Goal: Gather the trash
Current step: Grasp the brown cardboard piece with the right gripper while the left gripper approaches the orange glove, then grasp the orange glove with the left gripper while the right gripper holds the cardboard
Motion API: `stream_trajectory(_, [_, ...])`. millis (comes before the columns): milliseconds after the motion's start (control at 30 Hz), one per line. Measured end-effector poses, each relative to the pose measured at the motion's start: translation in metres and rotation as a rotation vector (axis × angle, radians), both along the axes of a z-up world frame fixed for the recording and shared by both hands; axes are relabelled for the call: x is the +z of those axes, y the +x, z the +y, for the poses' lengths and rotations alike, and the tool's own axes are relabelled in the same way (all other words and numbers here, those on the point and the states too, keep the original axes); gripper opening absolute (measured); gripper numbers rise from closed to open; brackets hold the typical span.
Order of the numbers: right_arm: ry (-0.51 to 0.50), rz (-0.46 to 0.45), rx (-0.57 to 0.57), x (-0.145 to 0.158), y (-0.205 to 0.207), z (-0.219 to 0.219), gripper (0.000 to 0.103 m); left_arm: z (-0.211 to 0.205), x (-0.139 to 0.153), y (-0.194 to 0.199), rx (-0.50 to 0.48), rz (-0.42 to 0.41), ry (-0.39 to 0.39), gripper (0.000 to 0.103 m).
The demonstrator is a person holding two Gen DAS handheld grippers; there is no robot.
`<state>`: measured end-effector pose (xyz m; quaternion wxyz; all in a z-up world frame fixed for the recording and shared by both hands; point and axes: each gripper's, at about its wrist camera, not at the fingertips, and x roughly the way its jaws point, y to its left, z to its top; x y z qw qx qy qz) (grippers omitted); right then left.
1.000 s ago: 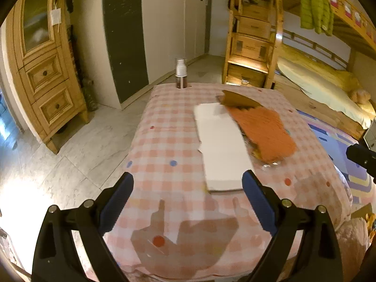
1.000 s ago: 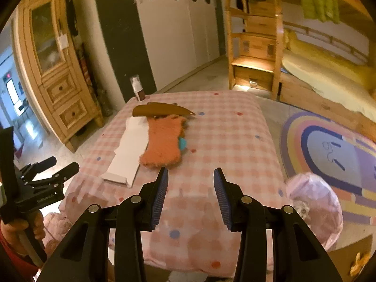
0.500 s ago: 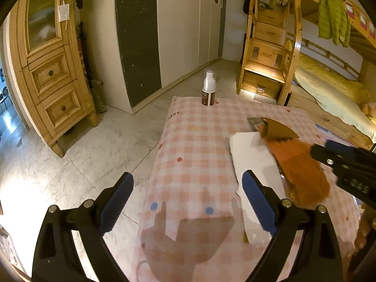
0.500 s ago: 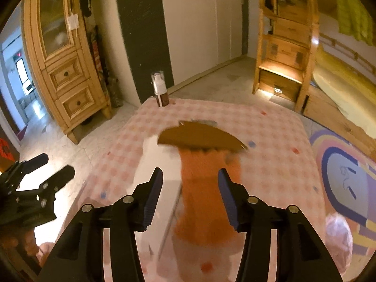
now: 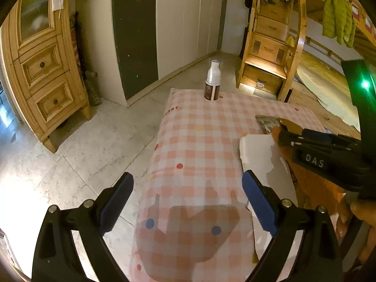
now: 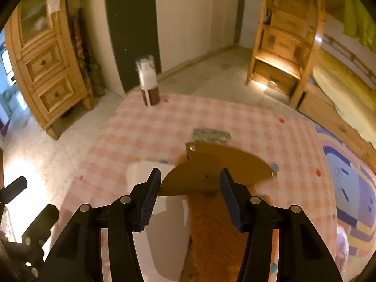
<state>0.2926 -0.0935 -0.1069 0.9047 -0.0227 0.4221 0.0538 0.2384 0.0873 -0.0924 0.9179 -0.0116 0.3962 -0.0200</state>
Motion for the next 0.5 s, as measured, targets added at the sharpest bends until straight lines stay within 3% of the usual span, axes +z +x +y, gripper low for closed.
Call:
stream_trajectory(33, [-0.002, 0.006, -0.013, -0.001, -0.003, -0.003, 0.044, 0.000, -0.001, -0.002, 0.000, 0.003, -0.006, 0.091])
stream_trajectory(100, [0.017, 0.026, -0.033, -0.006, -0.011, -0.012, 0.018, -0.002, -0.003, -0.007, -0.008, 0.013, -0.023, 0.091])
stream_trajectory(200, [0.034, 0.012, -0.053, -0.005, -0.026, -0.025, 0.005, -0.008, -0.006, -0.016, -0.025, 0.024, -0.027, 0.091])
stream_trajectory(500, [0.100, -0.118, -0.071, 0.040, -0.067, -0.062, 0.003, -0.027, 0.006, -0.053, -0.064, 0.022, -0.022, 0.091])
